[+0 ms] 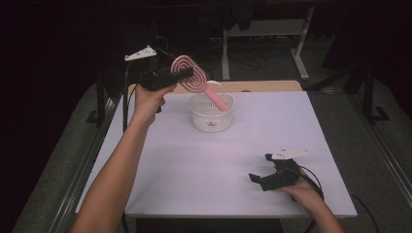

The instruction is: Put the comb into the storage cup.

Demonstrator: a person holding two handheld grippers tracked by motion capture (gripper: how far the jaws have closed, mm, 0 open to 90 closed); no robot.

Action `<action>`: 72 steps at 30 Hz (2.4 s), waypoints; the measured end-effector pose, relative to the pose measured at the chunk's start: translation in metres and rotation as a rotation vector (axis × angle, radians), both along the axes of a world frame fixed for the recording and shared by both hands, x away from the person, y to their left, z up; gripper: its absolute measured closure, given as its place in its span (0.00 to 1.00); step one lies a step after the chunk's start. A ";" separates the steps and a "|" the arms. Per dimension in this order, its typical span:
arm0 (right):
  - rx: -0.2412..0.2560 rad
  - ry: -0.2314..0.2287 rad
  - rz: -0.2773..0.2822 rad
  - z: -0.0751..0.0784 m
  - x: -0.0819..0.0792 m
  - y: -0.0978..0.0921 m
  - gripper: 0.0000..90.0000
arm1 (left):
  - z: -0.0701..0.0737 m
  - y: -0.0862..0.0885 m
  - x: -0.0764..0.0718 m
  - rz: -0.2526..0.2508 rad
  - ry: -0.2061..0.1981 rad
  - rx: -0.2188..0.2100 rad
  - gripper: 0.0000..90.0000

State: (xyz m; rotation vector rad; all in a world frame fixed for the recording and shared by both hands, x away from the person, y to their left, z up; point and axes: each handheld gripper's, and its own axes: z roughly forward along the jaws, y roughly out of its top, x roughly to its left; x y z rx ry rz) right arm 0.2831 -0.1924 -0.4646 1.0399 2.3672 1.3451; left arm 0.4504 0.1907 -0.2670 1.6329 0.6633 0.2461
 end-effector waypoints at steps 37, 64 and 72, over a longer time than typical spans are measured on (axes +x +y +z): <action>-0.002 0.003 0.002 0.000 0.000 -0.001 0.00 | -0.077 -0.011 0.041 0.077 0.167 0.030 0.73; -0.007 0.004 0.005 -0.001 0.000 -0.001 0.00 | -0.107 -0.006 0.049 0.096 0.237 0.031 0.71; -0.010 0.003 0.006 -0.001 0.000 -0.001 0.00 | -0.110 0.000 0.053 0.115 0.252 0.050 0.68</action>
